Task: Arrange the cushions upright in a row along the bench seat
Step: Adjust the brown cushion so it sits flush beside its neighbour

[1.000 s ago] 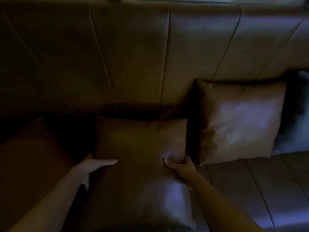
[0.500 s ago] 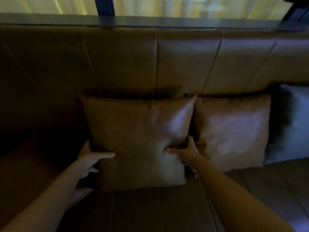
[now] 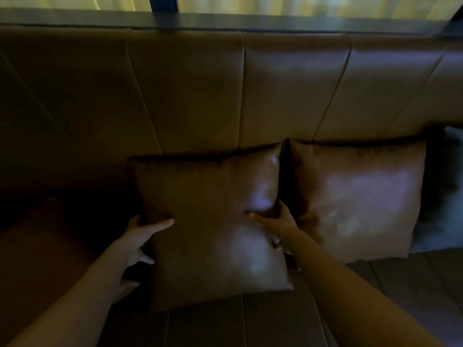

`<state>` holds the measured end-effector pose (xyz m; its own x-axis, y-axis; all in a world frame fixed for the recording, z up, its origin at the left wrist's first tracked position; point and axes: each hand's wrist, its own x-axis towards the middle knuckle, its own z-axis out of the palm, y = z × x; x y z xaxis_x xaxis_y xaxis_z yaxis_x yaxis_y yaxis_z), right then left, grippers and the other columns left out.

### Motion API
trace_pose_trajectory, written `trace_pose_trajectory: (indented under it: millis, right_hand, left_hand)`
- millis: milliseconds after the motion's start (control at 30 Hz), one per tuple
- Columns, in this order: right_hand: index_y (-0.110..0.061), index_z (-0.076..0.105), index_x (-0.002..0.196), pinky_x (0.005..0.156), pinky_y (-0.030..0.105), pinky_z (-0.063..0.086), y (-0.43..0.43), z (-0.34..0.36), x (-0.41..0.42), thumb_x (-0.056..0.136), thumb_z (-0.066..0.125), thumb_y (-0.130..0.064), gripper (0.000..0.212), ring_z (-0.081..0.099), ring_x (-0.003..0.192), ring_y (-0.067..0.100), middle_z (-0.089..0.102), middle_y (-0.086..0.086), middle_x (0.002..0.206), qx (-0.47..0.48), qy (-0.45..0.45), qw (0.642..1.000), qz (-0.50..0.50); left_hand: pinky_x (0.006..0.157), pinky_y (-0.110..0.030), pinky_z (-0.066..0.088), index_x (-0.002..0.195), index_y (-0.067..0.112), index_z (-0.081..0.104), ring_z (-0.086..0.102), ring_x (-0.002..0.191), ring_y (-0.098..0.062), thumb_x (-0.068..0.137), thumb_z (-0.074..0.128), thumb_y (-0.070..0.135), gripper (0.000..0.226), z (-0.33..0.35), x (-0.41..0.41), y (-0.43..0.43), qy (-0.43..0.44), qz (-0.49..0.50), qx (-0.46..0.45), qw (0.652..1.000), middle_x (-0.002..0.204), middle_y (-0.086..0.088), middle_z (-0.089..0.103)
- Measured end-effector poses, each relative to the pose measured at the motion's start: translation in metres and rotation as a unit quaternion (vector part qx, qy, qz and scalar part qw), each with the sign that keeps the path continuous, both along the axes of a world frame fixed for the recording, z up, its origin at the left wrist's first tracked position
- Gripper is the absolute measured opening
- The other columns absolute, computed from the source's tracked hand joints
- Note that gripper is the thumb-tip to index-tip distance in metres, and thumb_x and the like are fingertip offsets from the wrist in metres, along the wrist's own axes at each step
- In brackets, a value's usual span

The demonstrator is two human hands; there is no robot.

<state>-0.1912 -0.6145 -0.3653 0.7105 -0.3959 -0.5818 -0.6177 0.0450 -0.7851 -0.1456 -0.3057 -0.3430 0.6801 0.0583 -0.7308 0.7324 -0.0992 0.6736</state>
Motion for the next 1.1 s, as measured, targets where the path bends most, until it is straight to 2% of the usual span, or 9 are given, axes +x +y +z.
trace_pose_trajectory:
  millis: [100,133,200,467,633,800,867,967,1100]
  right_hand:
    - [-0.024,0.028,0.153,0.106,0.051,0.045,0.003,0.000,0.002,0.033,0.090,-0.053,0.139,0.043,0.136,0.035,0.039,0.009,0.152,-0.006,0.024,1.000,0.010]
    - [-0.024,0.032,0.151,0.103,0.052,0.047,0.003,-0.001,0.002,0.023,0.088,-0.055,0.143,0.046,0.133,0.034,0.042,0.009,0.149,-0.007,0.024,1.000,0.005]
    - [-0.022,0.035,0.148,0.101,0.053,0.048,0.000,-0.002,-0.001,0.015,0.086,-0.055,0.146,0.049,0.130,0.034,0.045,0.009,0.145,-0.006,0.017,1.000,-0.017]
    - [-0.030,0.040,0.144,0.097,0.052,0.052,0.006,0.000,-0.011,0.017,0.086,-0.059,0.138,0.054,0.124,0.030,0.053,0.005,0.137,-0.019,-0.019,1.000,-0.001]
    - [-0.029,0.044,0.141,0.096,0.052,0.052,0.012,-0.003,-0.004,0.026,0.086,-0.057,0.125,0.055,0.124,0.029,0.055,0.004,0.135,-0.031,-0.044,0.999,-0.008]
    - [-0.034,0.037,0.145,0.099,0.055,0.050,0.013,-0.017,0.002,0.014,0.086,-0.067,0.144,0.049,0.130,0.033,0.048,0.005,0.143,-0.016,-0.039,0.999,0.004]
    - [-0.035,0.030,0.149,0.101,0.057,0.047,0.015,-0.009,0.004,0.020,0.090,-0.061,0.145,0.043,0.135,0.035,0.041,0.006,0.149,-0.009,-0.023,1.000,0.007]
    - [-0.034,0.018,0.154,0.106,0.058,0.041,0.012,0.001,0.003,0.050,0.093,-0.035,0.128,0.035,0.140,0.037,0.032,0.005,0.155,-0.015,0.007,1.000,0.013]
    - [-0.025,0.013,0.156,0.109,0.055,0.039,0.008,0.010,0.000,0.067,0.087,-0.023,0.117,0.036,0.140,0.036,0.033,0.011,0.155,-0.039,0.002,0.999,0.014]
  left_hand:
    - [0.097,-0.078,0.030,0.155,0.030,0.021,0.028,0.141,-0.045,0.053,0.087,0.033,0.121,0.003,0.007,-0.005,0.011,-0.045,-0.018,0.999,0.157,-0.010,0.031]
    - [0.097,-0.078,0.030,0.154,0.030,0.022,0.029,0.141,-0.044,0.052,0.088,0.033,0.122,0.006,0.008,-0.008,0.008,-0.061,-0.014,0.998,0.156,-0.009,0.032]
    - [0.095,-0.077,0.034,0.153,0.031,0.025,0.032,0.140,-0.043,0.053,0.088,0.033,0.119,0.010,0.011,-0.011,-0.007,-0.077,0.000,0.997,0.155,-0.008,0.035]
    - [0.090,-0.069,0.046,0.149,0.036,0.033,0.039,0.135,-0.038,0.083,0.073,0.027,0.078,0.008,0.005,0.000,-0.079,-0.072,0.030,0.994,0.151,-0.006,0.037]
    - [0.088,-0.064,0.050,0.152,0.037,0.029,0.040,0.134,-0.038,0.086,0.071,0.027,0.079,0.010,0.009,0.007,-0.107,-0.058,0.046,0.991,0.152,-0.007,0.033]
    - [0.099,-0.069,0.038,0.154,0.039,0.020,0.033,0.142,-0.036,0.091,0.066,0.027,0.079,0.000,0.010,-0.003,-0.083,-0.034,0.047,0.995,0.159,-0.003,0.028]
    - [0.102,-0.070,0.034,0.154,0.041,0.017,0.030,0.143,-0.036,0.092,0.064,0.028,0.080,0.001,0.012,-0.007,-0.073,-0.025,0.051,0.996,0.160,-0.002,0.027]
    - [0.105,-0.069,0.032,0.154,0.044,0.013,0.030,0.143,-0.037,0.093,0.062,0.028,0.080,0.007,0.009,-0.012,-0.066,-0.023,0.071,0.995,0.161,-0.001,0.026]
    - [0.108,-0.063,0.031,0.156,0.035,0.015,0.034,0.141,-0.036,0.093,0.062,0.031,0.079,0.019,0.002,-0.016,-0.058,-0.004,0.089,0.994,0.159,-0.006,0.030]
